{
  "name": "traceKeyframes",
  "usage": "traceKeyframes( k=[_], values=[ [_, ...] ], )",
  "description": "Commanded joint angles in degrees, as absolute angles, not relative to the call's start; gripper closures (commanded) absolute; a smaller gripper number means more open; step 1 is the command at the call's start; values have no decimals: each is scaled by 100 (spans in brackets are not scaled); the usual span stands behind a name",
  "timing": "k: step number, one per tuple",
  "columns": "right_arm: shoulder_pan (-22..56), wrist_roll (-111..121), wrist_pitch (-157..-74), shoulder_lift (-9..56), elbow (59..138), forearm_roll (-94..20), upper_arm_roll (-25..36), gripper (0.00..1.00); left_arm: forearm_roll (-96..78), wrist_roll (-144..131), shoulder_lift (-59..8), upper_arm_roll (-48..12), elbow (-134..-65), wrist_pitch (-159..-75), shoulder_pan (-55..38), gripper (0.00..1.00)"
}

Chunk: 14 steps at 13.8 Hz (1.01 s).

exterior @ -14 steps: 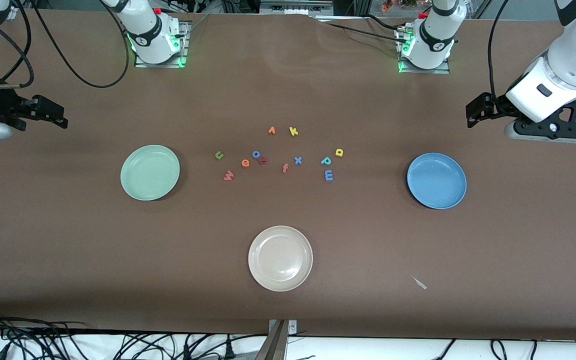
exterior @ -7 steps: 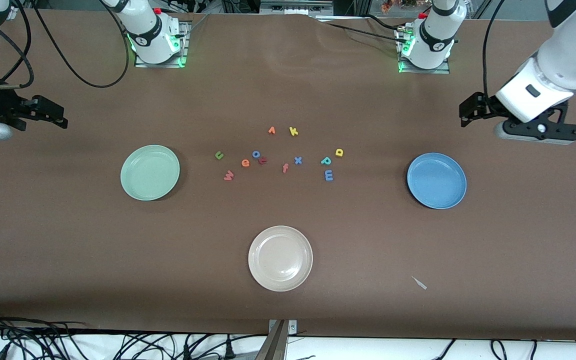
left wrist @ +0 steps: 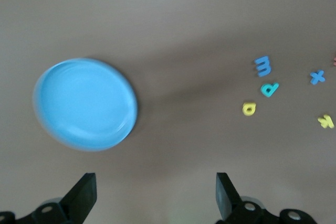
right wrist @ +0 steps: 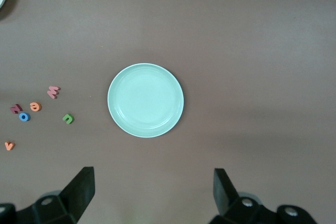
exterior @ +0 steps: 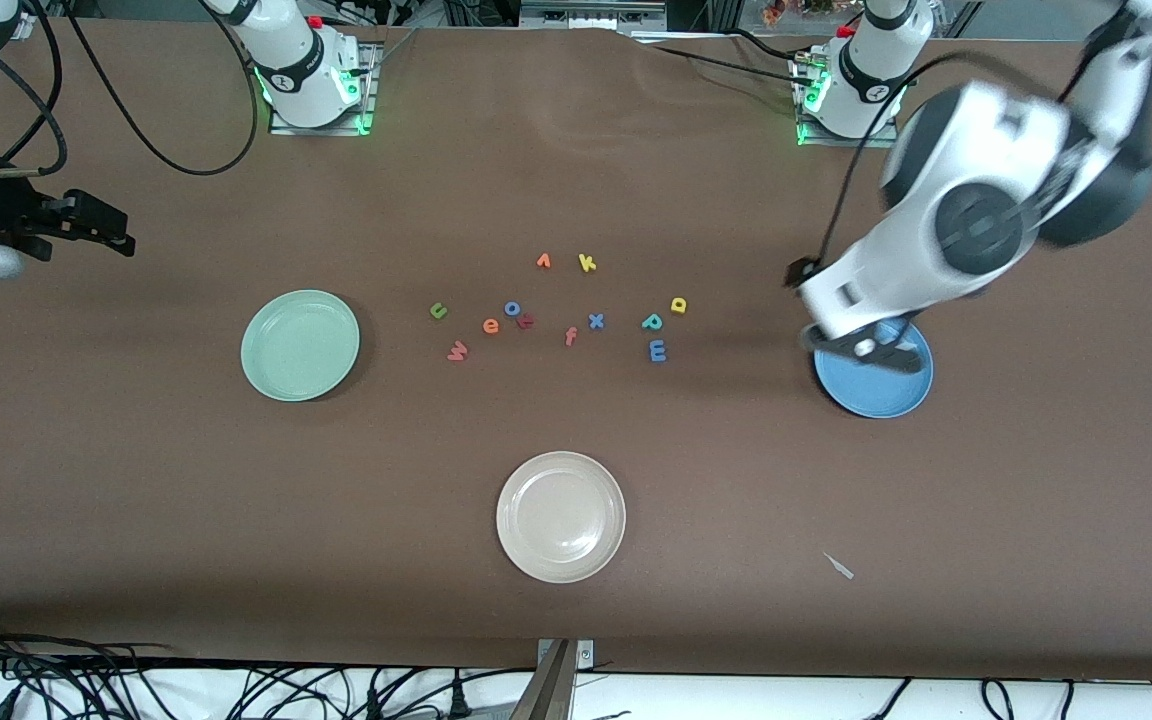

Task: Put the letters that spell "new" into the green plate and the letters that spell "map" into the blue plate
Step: 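Move the left gripper from rest toward the scattered foam letters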

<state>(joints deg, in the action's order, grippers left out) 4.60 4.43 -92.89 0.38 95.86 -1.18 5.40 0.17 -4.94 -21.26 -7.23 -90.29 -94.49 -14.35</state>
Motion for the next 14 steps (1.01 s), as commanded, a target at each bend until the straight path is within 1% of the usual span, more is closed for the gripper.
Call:
traceKeyframes(
  k=[1, 4, 6, 7, 9, 11, 13, 14],
  values=[
    [448, 387, -9281, -26, 9519, -97, 527, 0, -394, -396, -2749, -729, -8815, -10034, -1503, 0],
    [439, 395, -9246, 0, 9510, -88, 527, 0, -624, -448, -3321, -729, -8929, -10842, -1555, 0],
    [431, 395, -9237, 9, 9510, -88, 527, 0, -607, -867, -3305, -721, -9436, -11528, -1844, 0],
    [422, 387, -9229, 9, 9510, -97, 527, 0, -563, -1453, -3279, -721, -9735, -11897, -2150, 0],
    [439, 404, -9229, 9, 9475, -79, 527, 0, -554, -2484, -3287, -738, -10053, -12539, -2433, 0],
    [422, 431, -9229, 9, 9378, -44, 536, 0, -580, -2601, -3305, -738, -10369, -13110, -2548, 0],
    [413, 440, -9264, 18, 9282, -35, 536, 0, -615, -2602, -3339, -738, -10809, -14076, -2627, 0],
    [413, 448, -9229, 18, 9229, -18, 527, 0, -615, -2602, -3418, -738, -10845, -14280, -2645, 1]
  ],
)
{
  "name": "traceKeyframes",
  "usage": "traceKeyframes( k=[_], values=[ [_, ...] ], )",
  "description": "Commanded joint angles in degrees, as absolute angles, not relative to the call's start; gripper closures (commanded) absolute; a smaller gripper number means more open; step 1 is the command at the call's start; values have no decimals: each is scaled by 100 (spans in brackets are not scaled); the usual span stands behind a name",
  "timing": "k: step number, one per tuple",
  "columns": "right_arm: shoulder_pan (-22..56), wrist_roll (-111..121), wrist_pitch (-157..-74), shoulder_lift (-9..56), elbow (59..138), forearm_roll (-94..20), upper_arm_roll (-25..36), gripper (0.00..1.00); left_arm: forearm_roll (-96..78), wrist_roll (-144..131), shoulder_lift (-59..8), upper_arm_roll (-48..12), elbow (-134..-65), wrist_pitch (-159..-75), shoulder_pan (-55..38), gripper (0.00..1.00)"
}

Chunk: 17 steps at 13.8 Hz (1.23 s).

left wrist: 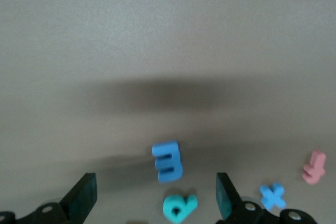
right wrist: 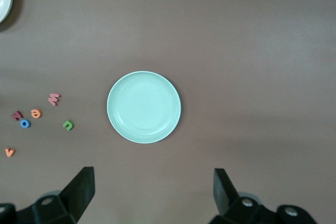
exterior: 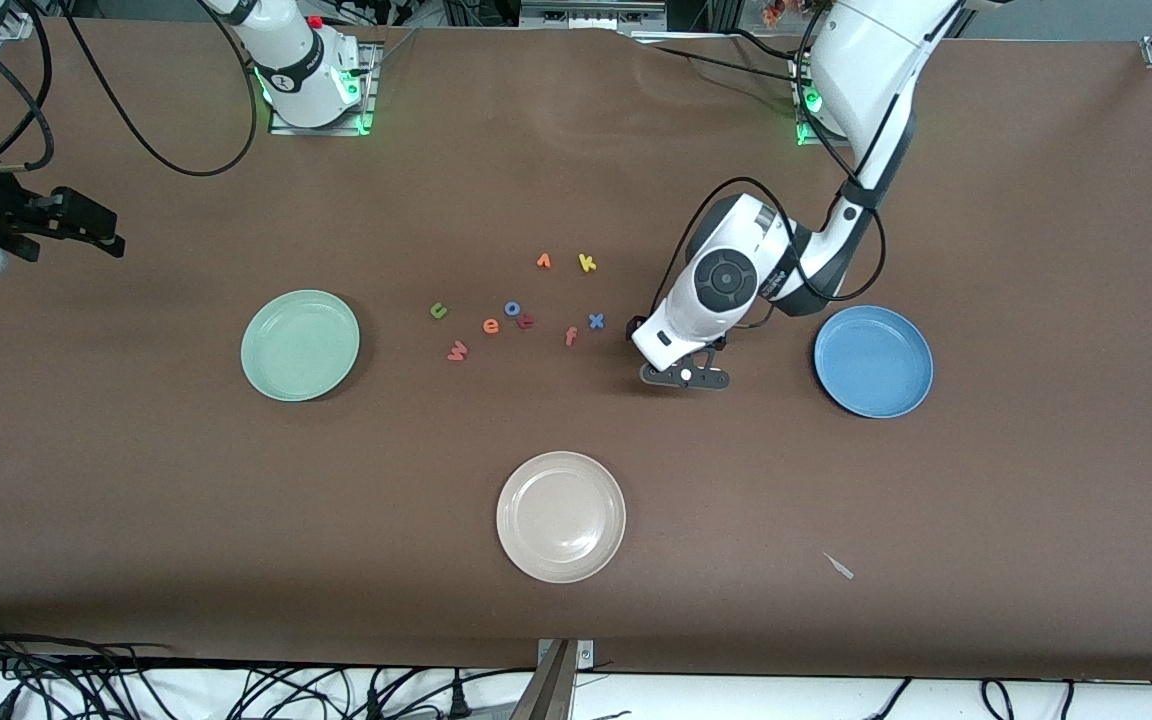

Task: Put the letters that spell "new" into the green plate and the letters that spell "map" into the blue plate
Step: 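Move the left gripper from rest toward the scattered foam letters, then grasp the blue m with the left gripper while the right gripper reaches the letters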

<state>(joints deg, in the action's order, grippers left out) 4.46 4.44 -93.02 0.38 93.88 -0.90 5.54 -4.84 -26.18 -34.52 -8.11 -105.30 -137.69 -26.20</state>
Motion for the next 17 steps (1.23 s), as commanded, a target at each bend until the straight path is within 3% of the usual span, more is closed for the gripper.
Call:
traceKeyframes(
  k=[1, 6, 10, 14, 17],
  values=[
    [396, 466, -9229, 44, 9220, -26, 545, 0, -615, -2610, -3462, -730, -10828, -14308, -2689, 6],
    [649, 519, -9017, 227, 9229, -114, 483, 0, -606, -2610, -3621, -729, -10767, -14309, -2707, 24],
    [1237, 125, -9324, 596, 9220, -141, 475, 0, -606, -2680, -3647, -729, -10767, -14317, -2759, 30],
    [1897, -1095, -9913, 1097, 9246, -237, 475, 0, -606, -2698, -3647, -729, -10758, -14317, -2786, 66],
    [1934, -1967, -10790, 1239, 9841, -273, 19, 0, -598, -2838, -3656, -729, -10758, -14317, -2821, 88]
  ],
)
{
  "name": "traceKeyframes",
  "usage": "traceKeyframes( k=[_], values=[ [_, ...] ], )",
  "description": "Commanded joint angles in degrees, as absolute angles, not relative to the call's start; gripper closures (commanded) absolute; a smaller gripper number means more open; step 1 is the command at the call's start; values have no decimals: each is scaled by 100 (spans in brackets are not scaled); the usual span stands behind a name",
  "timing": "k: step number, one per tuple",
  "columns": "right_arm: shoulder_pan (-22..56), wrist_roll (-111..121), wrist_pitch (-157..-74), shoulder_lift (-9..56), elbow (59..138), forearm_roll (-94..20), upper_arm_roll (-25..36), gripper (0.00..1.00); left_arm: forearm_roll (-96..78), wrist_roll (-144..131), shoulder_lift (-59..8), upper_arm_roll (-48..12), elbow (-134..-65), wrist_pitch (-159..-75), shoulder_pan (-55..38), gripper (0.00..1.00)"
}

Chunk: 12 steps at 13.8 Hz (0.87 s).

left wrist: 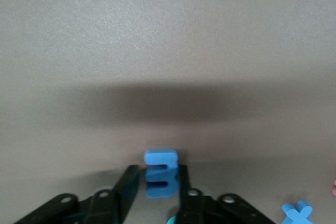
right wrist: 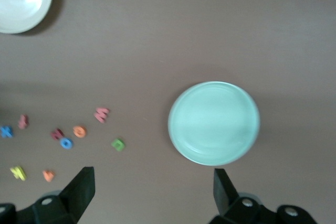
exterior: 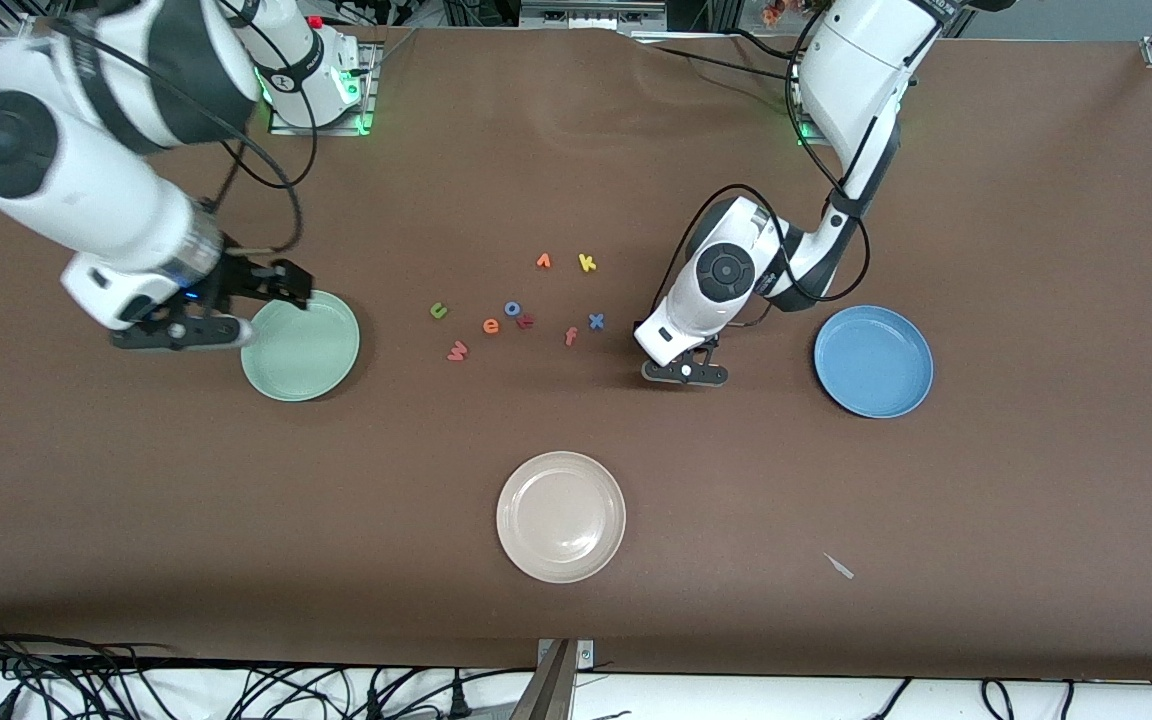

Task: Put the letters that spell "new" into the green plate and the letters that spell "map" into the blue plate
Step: 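Grasp the blue m with the left gripper while the right gripper reaches the letters, then drop the m on the blue plate while the right gripper grasps the n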

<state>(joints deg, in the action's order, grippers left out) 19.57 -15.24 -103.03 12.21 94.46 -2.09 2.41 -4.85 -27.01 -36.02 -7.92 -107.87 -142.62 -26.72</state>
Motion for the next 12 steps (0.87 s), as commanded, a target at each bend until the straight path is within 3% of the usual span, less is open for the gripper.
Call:
traceKeyframes(
  k=[1, 4, 7, 12],
  values=[
    [1934, -2195, -11184, 1204, 10200, -246, -52, 0, -598, -2856, -3648, -721, -10758, -14309, -2821, 92],
    [1916, -2836, -12415, 1011, 11369, -194, -368, 0, -580, -2804, -3577, -703, -10706, -14230, -2707, 93],
    [1898, -3776, -13434, 949, 12284, -176, -580, 0, -528, -2673, -3455, -642, -10443, -13539, -2550, 93],
    [2196, -5330, -14060, 1422, 12551, 254, -712, 0, -266, -1006, -2866, -633, -10265, -11903, -1655, 90]
  ],
)
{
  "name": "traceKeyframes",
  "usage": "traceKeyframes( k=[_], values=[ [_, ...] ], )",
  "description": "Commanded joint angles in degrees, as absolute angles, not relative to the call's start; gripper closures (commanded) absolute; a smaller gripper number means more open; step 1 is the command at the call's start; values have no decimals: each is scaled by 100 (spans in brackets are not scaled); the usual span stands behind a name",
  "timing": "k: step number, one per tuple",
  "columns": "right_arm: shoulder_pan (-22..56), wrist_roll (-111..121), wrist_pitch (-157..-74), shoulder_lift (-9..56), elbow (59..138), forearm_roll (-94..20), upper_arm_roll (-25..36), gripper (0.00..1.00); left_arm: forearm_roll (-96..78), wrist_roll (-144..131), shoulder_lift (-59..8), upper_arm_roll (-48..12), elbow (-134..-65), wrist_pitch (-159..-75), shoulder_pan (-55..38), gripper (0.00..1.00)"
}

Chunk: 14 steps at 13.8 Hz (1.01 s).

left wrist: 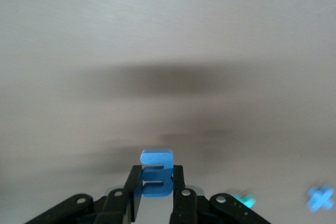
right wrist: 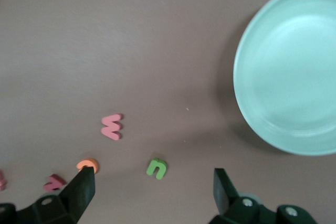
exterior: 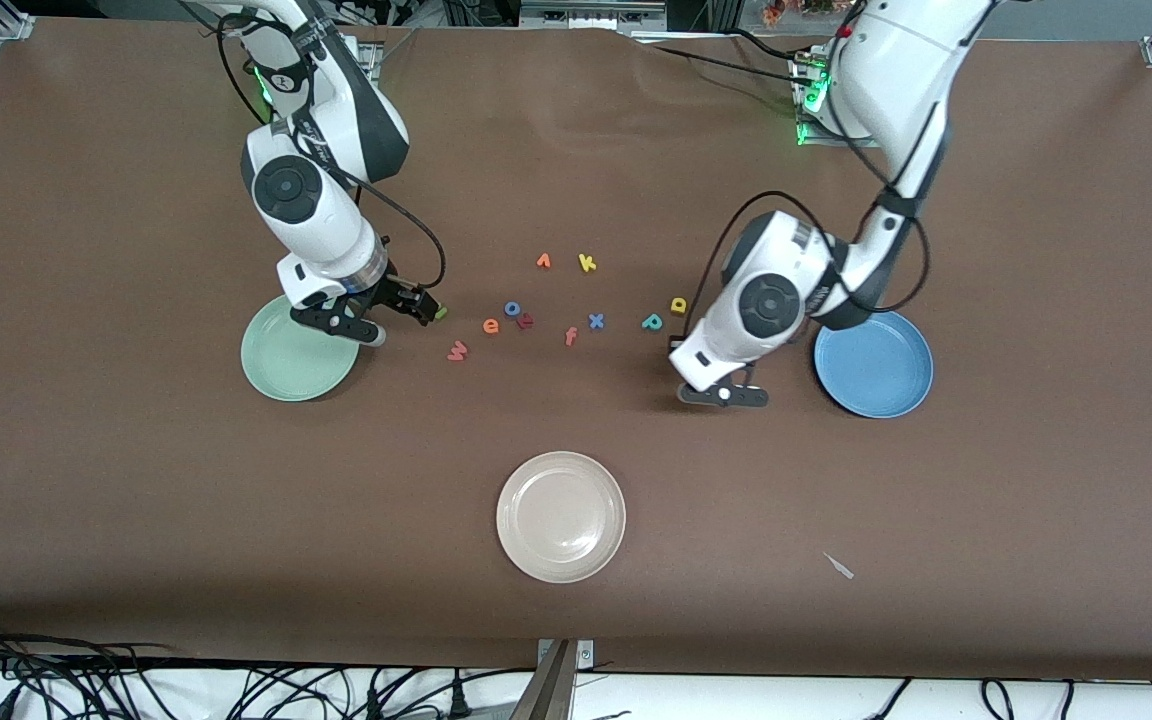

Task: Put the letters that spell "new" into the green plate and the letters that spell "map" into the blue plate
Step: 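Drop the m on the blue plate while the right gripper grasps the n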

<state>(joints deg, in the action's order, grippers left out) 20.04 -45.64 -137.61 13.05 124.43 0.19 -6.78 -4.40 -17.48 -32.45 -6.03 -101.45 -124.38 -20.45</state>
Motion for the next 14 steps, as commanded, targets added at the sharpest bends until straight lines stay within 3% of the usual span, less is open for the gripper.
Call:
traceKeyframes(
  k=[1, 5, 8, 10, 11, 12, 14],
  values=[
    [2267, -5822, -14341, 1580, 12629, 403, -712, 0, 41, -671, -2691, -668, -10309, -11622, -1339, 89],
    [2514, -6521, -14766, 1863, 12744, 606, -703, 0, 281, 269, -2356, -651, -10494, -10697, -582, 88],
    [2540, -6706, -14766, 1881, 12840, 615, -703, 0, 536, 589, -2539, -668, -10792, -10976, -176, 86],
    [2540, -6706, -14774, 1872, 12946, 659, -694, 0, 606, 606, -2689, -668, -11170, -11660, -45, 83],
    [2523, -6706, -14774, 1881, 12964, 668, -694, 0, 667, 606, -2750, -677, -11153, -11724, 26, 50],
    [2540, -6715, -14792, 1881, 13025, 685, -686, 0, 659, 598, -2768, -685, -11145, -11707, 35, 1],
    [2540, -6706, -14984, 1890, 13183, 694, -686, 0, 589, 580, -2611, -755, -11057, -11384, 9, 0]
  ],
)
